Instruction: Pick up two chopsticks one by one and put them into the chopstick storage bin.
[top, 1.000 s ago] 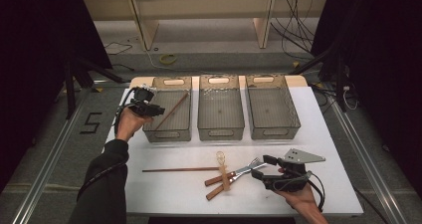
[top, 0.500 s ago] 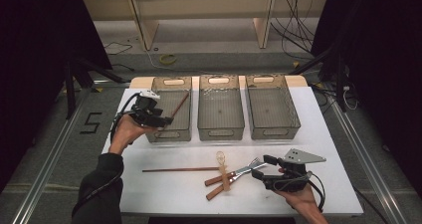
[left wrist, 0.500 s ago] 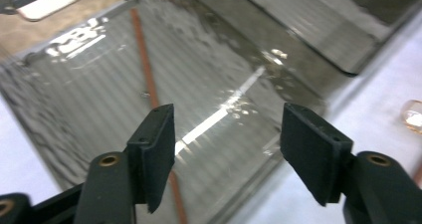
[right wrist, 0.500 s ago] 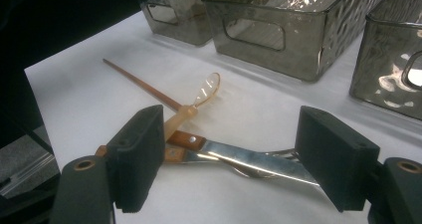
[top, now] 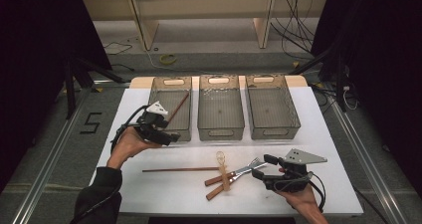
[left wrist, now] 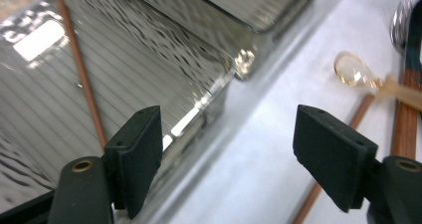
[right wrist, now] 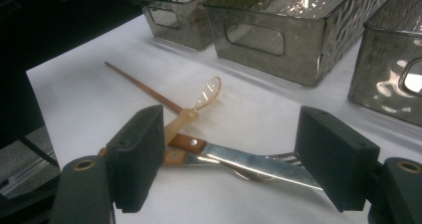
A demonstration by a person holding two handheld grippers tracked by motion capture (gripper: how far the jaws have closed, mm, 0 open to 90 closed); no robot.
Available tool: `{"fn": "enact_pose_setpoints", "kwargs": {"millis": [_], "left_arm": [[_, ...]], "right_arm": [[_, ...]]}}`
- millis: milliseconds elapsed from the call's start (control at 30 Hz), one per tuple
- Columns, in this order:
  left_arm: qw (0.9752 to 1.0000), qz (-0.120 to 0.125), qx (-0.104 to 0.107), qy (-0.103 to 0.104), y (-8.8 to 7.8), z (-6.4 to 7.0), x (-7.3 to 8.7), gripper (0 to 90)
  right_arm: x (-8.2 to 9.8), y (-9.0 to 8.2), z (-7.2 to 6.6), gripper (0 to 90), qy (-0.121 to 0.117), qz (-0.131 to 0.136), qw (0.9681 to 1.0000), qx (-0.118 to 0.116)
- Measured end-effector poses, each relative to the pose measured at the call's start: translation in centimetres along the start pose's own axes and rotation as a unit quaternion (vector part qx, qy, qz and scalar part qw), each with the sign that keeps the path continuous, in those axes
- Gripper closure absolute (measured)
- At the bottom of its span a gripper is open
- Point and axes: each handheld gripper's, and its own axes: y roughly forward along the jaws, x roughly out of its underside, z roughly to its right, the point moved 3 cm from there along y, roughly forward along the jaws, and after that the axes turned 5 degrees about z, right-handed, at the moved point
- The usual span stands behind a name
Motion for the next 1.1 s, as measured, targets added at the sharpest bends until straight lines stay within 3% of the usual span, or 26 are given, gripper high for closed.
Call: {"fn": "enact_pose_setpoints", "kwargs": {"millis": [500,800,1100], "left_arm": [[0.9976,-0.047,0.033,0.039,0.5,2.4,1.3,26.4],[0.9906,-0.105,0.054,0.069,1.7,4.1,2.2,30.2],[0.9825,-0.159,0.069,0.067,2.8,4.7,3.4,44.9]], "right_arm": [[0.0,0.0,0.0,28.6,0.001,0.001,1.0,0.0],[0.0,0.0,0.0,28.6,0.002,0.0,1.0,0.0],[0.0,0.0,0.0,28.6,0.002,0.0,1.0,-0.001]]}}
